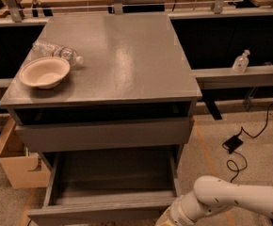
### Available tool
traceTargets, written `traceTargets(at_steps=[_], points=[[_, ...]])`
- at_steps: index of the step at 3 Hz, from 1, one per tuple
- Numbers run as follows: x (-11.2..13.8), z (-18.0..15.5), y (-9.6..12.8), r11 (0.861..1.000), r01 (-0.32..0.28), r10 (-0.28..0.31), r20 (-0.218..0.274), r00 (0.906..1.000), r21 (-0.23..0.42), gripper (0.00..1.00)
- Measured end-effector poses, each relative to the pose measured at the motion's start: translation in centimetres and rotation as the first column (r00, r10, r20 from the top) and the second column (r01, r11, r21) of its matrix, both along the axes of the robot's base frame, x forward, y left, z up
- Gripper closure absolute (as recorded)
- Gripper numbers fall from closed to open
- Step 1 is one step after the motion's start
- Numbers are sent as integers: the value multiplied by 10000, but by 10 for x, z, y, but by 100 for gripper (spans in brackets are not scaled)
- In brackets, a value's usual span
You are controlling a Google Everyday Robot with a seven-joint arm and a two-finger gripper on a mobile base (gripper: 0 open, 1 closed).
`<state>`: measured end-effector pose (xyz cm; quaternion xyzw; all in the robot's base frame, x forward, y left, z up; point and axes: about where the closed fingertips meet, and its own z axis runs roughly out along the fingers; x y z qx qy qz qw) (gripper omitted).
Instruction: Close middle drawer
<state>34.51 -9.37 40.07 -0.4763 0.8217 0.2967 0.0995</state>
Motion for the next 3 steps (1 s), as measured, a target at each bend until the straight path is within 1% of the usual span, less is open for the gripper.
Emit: traceTargets(at_steps=[1,2,3], points=[[10,0,17,9995,-272,266,411,9988,132,100],[36,1,39,9978,-516,469,1047,9934,425,100],[36,1,39,9978,-517,470,1049,9934,426,100]])
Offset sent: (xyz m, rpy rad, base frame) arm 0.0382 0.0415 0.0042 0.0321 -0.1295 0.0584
